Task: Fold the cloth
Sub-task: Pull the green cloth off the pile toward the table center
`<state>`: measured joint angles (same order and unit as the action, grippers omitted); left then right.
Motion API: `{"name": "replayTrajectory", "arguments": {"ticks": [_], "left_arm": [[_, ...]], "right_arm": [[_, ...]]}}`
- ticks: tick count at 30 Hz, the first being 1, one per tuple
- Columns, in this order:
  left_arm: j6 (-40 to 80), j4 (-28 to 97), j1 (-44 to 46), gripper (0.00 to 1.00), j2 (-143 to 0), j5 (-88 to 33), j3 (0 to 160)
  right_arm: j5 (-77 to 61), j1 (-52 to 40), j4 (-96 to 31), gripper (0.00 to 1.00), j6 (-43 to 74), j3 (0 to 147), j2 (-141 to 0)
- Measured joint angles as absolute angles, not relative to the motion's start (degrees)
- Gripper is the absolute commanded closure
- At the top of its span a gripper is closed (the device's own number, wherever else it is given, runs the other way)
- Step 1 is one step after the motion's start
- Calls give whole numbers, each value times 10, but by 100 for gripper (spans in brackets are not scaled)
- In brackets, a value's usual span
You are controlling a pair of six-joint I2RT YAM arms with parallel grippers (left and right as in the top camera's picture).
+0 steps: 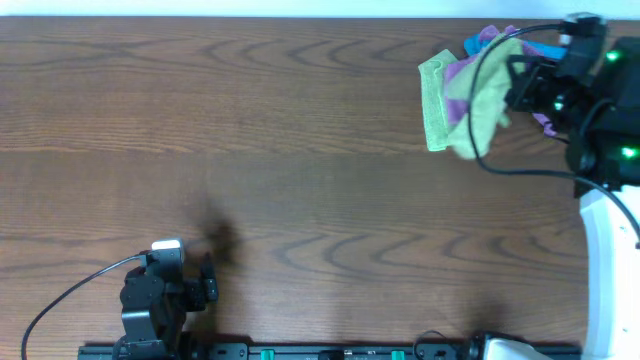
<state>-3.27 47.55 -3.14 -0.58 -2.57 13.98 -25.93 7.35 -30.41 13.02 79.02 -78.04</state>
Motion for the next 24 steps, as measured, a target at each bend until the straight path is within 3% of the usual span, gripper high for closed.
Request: {"name": "replayTrajectory", "arguments": {"ticks": [14,24], "left_arm": [[-33,475,-31,5,-6,-26,140],[-33,475,-31,5,-6,-26,140]], "right_arm": [[-284,-175,-267,99,165,790,-781],[-301,-282,-164,99,215,790,-819]]}}
